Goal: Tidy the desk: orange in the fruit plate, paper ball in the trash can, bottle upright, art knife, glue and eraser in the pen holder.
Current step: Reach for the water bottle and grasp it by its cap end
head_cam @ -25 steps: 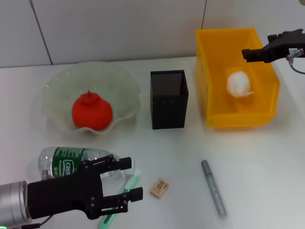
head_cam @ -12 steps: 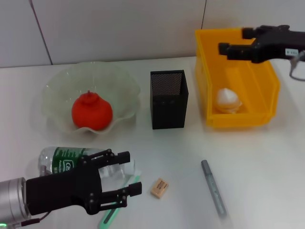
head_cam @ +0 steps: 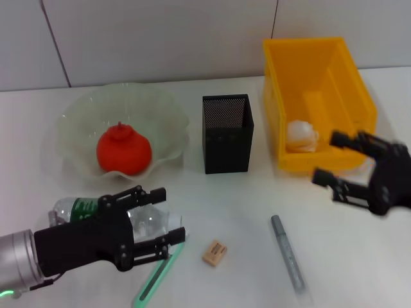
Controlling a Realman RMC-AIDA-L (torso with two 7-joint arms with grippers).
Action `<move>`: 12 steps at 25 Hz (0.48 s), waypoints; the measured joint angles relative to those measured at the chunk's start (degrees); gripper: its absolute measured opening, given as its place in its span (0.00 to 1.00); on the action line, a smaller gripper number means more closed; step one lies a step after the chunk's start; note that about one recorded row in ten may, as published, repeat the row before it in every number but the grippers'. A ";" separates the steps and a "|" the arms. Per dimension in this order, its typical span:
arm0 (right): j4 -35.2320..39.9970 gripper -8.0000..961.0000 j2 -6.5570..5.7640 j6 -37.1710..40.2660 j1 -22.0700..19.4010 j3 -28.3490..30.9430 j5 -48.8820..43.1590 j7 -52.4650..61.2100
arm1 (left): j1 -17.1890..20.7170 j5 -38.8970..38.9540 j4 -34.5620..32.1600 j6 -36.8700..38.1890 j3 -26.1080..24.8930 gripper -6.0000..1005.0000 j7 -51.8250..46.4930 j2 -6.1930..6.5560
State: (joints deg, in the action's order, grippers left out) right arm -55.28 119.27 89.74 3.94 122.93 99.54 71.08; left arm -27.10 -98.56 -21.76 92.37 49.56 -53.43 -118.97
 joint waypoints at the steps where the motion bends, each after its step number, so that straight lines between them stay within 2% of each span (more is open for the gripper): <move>1: 5.35 0.84 -0.10 1.71 0.50 1.90 0.45 -3.86 | -0.10 0.10 -0.02 -0.47 0.13 0.78 0.22 -0.01; 2: 15.58 0.84 -0.41 4.38 1.89 5.95 0.51 -10.40 | -0.48 0.04 -0.42 -0.80 0.53 0.78 0.32 -0.02; 3: 15.58 0.84 -0.41 4.38 1.89 5.95 0.51 -10.40 | -0.48 0.04 -0.42 -0.80 0.53 0.78 0.32 -0.02; 4: 23.44 0.84 -0.90 5.71 2.91 8.55 0.21 -15.46 | -0.76 -0.13 -1.04 -0.91 1.10 0.78 0.21 -0.03; 8: 27.37 0.84 -1.06 5.98 3.04 9.07 -0.04 -19.64 | -1.48 -0.34 -8.50 -2.43 6.68 0.78 -4.77 0.07; 9: 27.49 0.84 -0.90 6.03 2.90 9.08 -0.16 -20.01 | -1.45 -0.47 -14.84 -3.70 10.74 0.78 -10.01 0.15; 10: 27.49 0.84 -0.73 6.07 2.75 9.09 -0.26 -20.16 | -1.45 -0.47 -14.84 -3.70 10.74 0.78 -10.01 0.15; 11: 27.41 0.84 -0.58 6.14 2.68 9.11 -0.28 -20.15 | -1.34 -1.19 -18.35 -4.73 12.86 0.78 -13.44 0.23; 12: 27.37 0.84 -0.49 6.32 2.66 9.13 -0.29 -20.09 | -1.05 -3.87 -25.78 -6.61 16.21 0.78 -19.92 0.31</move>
State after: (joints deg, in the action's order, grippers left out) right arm -27.91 118.78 96.05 6.59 132.06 99.25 50.99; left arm -28.15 -102.43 -47.54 85.76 65.77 -73.35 -118.67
